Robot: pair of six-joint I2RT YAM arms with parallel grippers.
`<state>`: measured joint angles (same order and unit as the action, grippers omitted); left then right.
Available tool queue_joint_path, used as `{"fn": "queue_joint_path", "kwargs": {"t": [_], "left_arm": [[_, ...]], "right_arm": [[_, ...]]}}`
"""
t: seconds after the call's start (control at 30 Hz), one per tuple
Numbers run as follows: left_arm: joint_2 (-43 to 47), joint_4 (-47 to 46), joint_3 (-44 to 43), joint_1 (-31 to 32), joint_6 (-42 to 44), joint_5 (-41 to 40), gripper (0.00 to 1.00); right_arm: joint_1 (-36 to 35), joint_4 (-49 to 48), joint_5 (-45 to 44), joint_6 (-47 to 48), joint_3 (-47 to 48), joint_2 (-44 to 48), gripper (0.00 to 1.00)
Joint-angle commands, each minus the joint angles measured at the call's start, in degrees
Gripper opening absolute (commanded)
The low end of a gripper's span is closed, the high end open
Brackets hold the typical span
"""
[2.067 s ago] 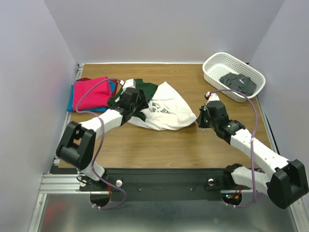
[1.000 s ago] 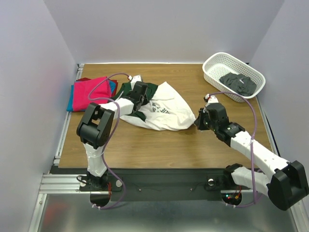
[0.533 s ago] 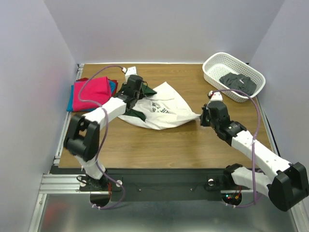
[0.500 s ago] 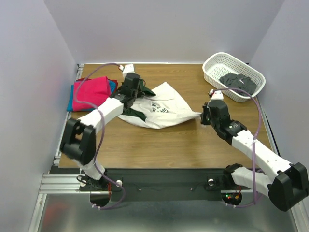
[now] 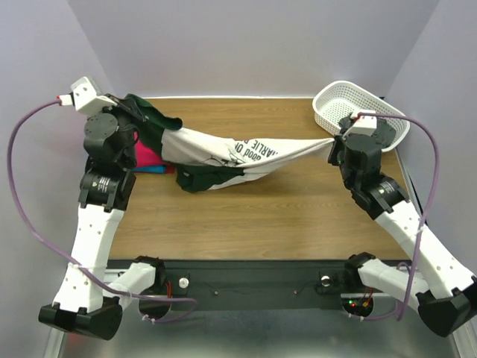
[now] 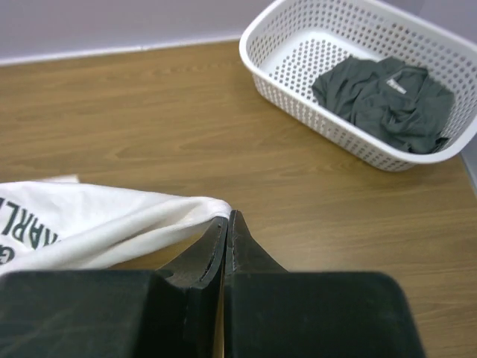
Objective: Fold and stack the t-shirts
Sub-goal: Flatten the tshirt out
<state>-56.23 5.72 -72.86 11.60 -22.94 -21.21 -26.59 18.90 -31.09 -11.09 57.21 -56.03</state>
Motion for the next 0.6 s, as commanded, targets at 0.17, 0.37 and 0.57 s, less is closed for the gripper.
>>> {"fn": "queue_joint_path", "kwargs": {"t": [0.17, 0.37, 0.57], "left_arm": [[-1.3, -0.3, -7.2, -1.3, 2.4, 1.9, 0.0], [-3.8, -0.7, -13.4, -1.3, 1.8, 8.9, 0.0], [-5.9, -0.5, -12.0, -1.3, -0.3, 19.4, 0.0]], "right_arm": [[0.3, 4.0, -8.8, 2.7, 6.4, 8.7, 0.01], [0.3, 5.7, -7.3, 1.3, 5.8, 12.2, 0.01], [0.3, 6.3, 5.5, -5.1, -1.6, 8.2, 0.0]]}}
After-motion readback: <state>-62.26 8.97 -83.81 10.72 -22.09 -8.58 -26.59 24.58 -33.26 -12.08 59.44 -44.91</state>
